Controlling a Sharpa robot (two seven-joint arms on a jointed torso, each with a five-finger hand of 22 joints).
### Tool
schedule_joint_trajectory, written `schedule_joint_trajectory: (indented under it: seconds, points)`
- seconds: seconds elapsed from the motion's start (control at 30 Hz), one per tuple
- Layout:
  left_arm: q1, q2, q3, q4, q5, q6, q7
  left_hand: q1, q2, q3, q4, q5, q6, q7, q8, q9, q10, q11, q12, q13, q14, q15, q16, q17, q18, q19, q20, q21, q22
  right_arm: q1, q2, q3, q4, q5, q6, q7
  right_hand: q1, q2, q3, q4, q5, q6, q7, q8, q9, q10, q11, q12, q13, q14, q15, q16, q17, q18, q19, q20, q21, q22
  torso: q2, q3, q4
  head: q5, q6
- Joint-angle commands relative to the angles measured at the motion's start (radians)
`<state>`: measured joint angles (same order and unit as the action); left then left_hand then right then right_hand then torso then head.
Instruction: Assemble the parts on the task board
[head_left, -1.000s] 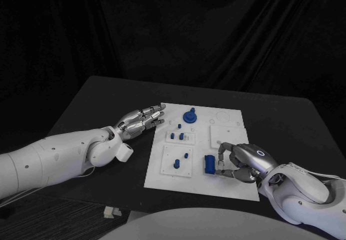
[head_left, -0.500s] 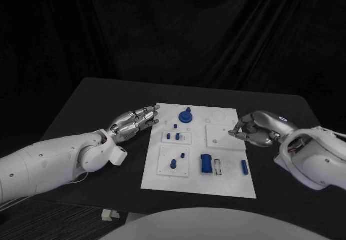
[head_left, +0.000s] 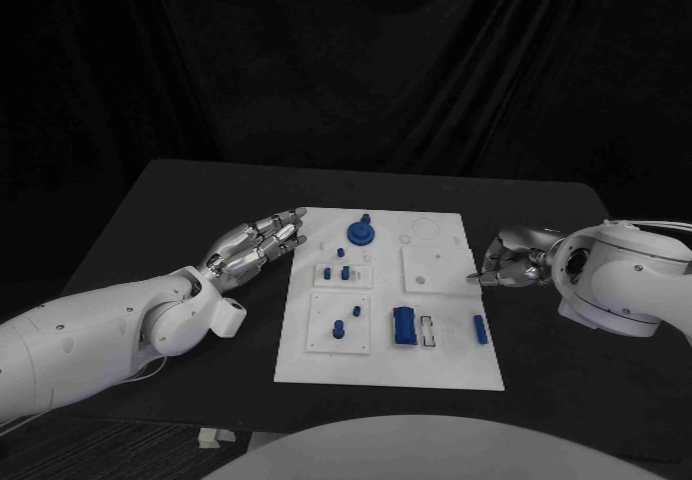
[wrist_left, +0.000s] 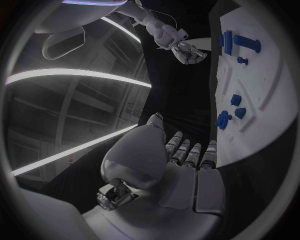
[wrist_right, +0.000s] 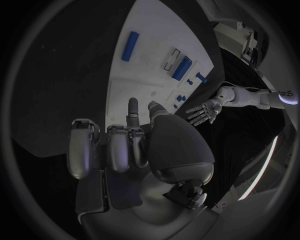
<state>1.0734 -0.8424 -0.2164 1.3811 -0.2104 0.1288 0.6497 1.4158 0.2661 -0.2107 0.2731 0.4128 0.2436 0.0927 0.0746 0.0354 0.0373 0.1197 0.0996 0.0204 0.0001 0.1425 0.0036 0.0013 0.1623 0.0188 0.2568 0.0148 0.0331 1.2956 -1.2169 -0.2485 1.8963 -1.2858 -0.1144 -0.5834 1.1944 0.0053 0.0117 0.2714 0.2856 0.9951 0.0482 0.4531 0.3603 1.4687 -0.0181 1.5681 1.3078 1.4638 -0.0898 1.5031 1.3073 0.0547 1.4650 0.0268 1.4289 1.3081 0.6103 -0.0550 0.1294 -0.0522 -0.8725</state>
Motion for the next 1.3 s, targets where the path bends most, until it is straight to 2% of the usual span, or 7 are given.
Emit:
schedule_joint_trajectory:
  seconds: [0.03, 0.27, 0.4, 0.53, 0.7, 0.97, 1.3]
  points:
    - [-0.001, 0.004, 0.001, 0.001, 0.006, -0.017, 0.039, 0.012, -0.002, -0.004, 0.000, 0.006, 0.007, 0.002, 0.005, 0.001, 0.004, 0.000, 0.003, 0.001, 0.000, -0.010, -0.004, -0.001, 0.019, 0.002, -0.008, 0.004, -0.002, 0.001, 0.004, 0.000, -0.001, -0.036, 0.108, -0.100, 0.001, -0.001, -0.001, -0.009, -0.005, -0.006, -0.004, 0.001, 0.008, 0.102, -0.007, 0.003, 0.263, 0.078, -0.009, -0.004, 0.100, -0.021, 0.052, -0.011, 0.010, 0.220, 0.000, 0.0004, 0.0030, -0.025, 0.000]
    - [-0.001, 0.007, 0.001, -0.002, 0.006, -0.012, 0.035, 0.014, -0.001, -0.003, 0.000, 0.009, 0.010, 0.004, 0.006, 0.001, 0.005, 0.000, 0.004, 0.001, 0.000, -0.011, -0.004, -0.001, 0.019, 0.002, -0.009, 0.004, -0.002, -0.003, 0.012, 0.000, 0.002, -0.043, 0.136, -0.121, 0.008, -0.009, -0.003, -0.022, -0.022, -0.018, 0.000, -0.020, 0.017, 0.102, -0.005, 0.003, 0.263, 0.077, -0.010, -0.008, 0.092, -0.021, 0.051, -0.014, 0.006, 0.218, -0.001, 0.0003, 0.0000, -0.075, 0.000]
    - [-0.001, 0.009, 0.001, -0.002, 0.006, -0.009, 0.035, 0.014, -0.001, -0.003, 0.000, 0.010, 0.010, 0.004, 0.006, 0.001, 0.005, 0.000, 0.004, 0.001, 0.000, -0.010, -0.004, -0.001, 0.019, 0.002, -0.009, 0.004, -0.002, -0.012, 0.016, 0.000, 0.004, -0.044, 0.139, -0.124, 0.007, -0.008, -0.004, -0.023, -0.030, -0.011, 0.000, -0.023, 0.019, 0.102, -0.005, 0.003, 0.263, 0.077, -0.009, -0.008, 0.090, -0.021, 0.051, -0.014, 0.006, 0.218, -0.002, 0.0011, 0.0000, -0.090, 0.000]
    - [-0.001, 0.008, 0.001, -0.001, 0.006, -0.008, 0.036, 0.015, -0.001, -0.003, 0.000, 0.011, 0.011, 0.005, 0.006, 0.002, 0.005, -0.001, 0.003, 0.001, 0.000, -0.010, -0.004, -0.001, 0.019, 0.002, -0.009, 0.004, -0.002, -0.021, 0.021, 0.000, 0.006, -0.044, 0.138, -0.125, 0.004, -0.006, -0.005, -0.022, -0.035, -0.006, -0.001, -0.027, 0.020, 0.102, -0.006, 0.003, 0.263, 0.077, -0.009, -0.008, 0.089, -0.021, 0.051, -0.014, 0.007, 0.218, -0.002, 0.0016, -0.0013, -0.092, 0.000]
    - [-0.001, 0.008, 0.001, -0.002, 0.006, -0.006, 0.035, 0.016, 0.000, -0.003, 0.000, 0.011, 0.012, 0.006, 0.006, 0.002, 0.005, -0.001, 0.003, 0.001, 0.000, -0.010, -0.004, -0.001, 0.019, 0.002, -0.009, 0.004, -0.002, -0.033, 0.025, 0.000, 0.004, -0.045, 0.134, -0.125, 0.009, -0.007, -0.004, -0.027, -0.039, -0.002, -0.001, -0.041, 0.019, 0.102, -0.006, 0.003, 0.263, 0.075, -0.010, -0.011, 0.082, -0.020, 0.049, -0.015, 0.002, 0.217, -0.003, 0.0011, 0.0016, -0.099, 0.000]
    - [-0.001, 0.008, 0.001, -0.003, 0.006, -0.002, 0.033, 0.016, 0.000, -0.002, 0.000, 0.012, 0.013, 0.007, 0.006, 0.002, 0.004, -0.001, 0.003, 0.001, 0.000, -0.010, -0.004, -0.001, 0.019, 0.002, -0.009, 0.004, -0.002, -0.052, 0.031, 0.000, 0.001, -0.045, 0.139, -0.130, 0.015, -0.012, -0.005, -0.037, -0.049, -0.003, 0.003, -0.065, 0.016, 0.102, -0.003, 0.003, 0.263, 0.074, -0.008, -0.014, 0.076, -0.019, 0.047, -0.014, -0.001, 0.215, -0.002, 0.0004, 0.0000, -0.099, 0.000]
    - [-0.001, 0.010, 0.001, -0.006, 0.006, 0.005, 0.029, 0.019, 0.001, -0.001, 0.000, 0.014, 0.012, 0.009, 0.006, 0.001, 0.004, 0.000, 0.002, 0.001, 0.000, -0.008, -0.004, -0.001, 0.019, 0.002, -0.008, 0.004, -0.002, -0.078, 0.040, 0.000, -0.010, -0.071, 0.152, -0.130, 0.013, -0.012, -0.006, -0.037, -0.054, 0.000, 0.004, -0.069, 0.015, 0.102, -0.002, 0.003, 0.263, 0.073, -0.008, -0.017, 0.070, -0.018, 0.046, -0.013, -0.004, 0.214, -0.002, 0.0010, 0.0005, -0.099, 0.000]
